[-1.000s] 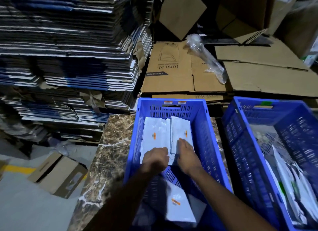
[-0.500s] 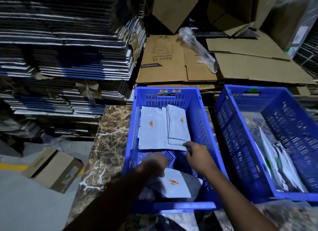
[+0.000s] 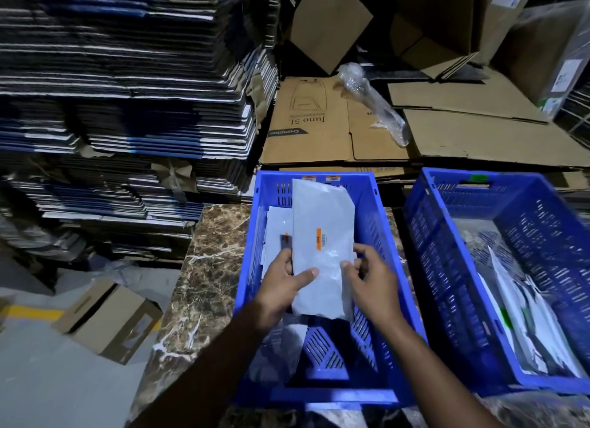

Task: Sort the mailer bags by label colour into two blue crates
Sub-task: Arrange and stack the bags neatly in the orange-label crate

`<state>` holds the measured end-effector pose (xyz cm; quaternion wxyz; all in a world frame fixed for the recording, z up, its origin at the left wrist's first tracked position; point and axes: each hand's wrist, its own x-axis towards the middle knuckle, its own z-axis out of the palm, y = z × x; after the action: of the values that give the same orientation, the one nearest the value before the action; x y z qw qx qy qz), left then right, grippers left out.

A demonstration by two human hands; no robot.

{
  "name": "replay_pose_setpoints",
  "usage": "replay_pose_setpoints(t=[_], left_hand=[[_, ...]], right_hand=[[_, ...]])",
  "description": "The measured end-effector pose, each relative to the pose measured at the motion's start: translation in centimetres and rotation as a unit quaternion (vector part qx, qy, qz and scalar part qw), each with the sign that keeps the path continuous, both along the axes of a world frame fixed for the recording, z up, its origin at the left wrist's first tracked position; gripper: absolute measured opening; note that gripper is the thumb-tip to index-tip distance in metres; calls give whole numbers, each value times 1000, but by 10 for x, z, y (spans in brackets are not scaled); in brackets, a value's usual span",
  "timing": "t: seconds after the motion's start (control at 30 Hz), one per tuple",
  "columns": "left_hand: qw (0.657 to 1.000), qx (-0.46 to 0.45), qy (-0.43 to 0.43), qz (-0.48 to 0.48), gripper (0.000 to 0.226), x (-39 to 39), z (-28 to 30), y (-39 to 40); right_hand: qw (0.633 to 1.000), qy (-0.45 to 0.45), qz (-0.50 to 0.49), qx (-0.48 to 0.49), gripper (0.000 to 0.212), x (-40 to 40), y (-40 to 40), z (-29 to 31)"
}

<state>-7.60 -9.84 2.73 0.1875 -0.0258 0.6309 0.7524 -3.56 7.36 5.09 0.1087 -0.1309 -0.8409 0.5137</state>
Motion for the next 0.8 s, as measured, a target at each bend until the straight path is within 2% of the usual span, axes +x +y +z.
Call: replay_pose_setpoints(t=[0.07, 0.2, 0.3, 0.37, 0.43, 0.5, 0.57, 0.67, 0.73, 0.8], left_hand=[[999, -13, -23, 44, 31, -2, -2, 0], [991, -93, -43, 90, 26, -4, -15, -5], [986, -124, -41, 101, 28, -9, -26, -6], [977, -172, -23, 124, 29, -20, -27, -4], [963, -223, 11, 153, 29, -37, -24, -4], [938, -307, 47, 152, 37, -55, -19, -7], [907, -398, 78, 116, 55, -74, -21, -10], [863, -494, 95, 42, 76, -88, -35, -4], [831, -549, 88, 22, 78, -85, -44, 4], [810, -570, 137, 11, 73, -79, -51, 11]], right_hand=[[1000, -12, 7, 5, 29, -3, 3, -4], [996, -57, 59, -21, 58, -5, 14, -19], [992, -74, 103, -8, 43, -16, 15, -31], [992, -85, 94, 1, 32, -33, 8, -36], [992, -89, 85, 0, 31, -58, -2, -39], [992, -87, 90, 3, 33, -87, -13, -41], [988, -93, 119, 19, 35, -117, -22, -46], [970, -121, 185, 104, 46, -153, -28, -56], [965, -105, 190, 150, 47, -169, -27, -62], [973, -71, 153, 159, 41, -180, -24, -66]])
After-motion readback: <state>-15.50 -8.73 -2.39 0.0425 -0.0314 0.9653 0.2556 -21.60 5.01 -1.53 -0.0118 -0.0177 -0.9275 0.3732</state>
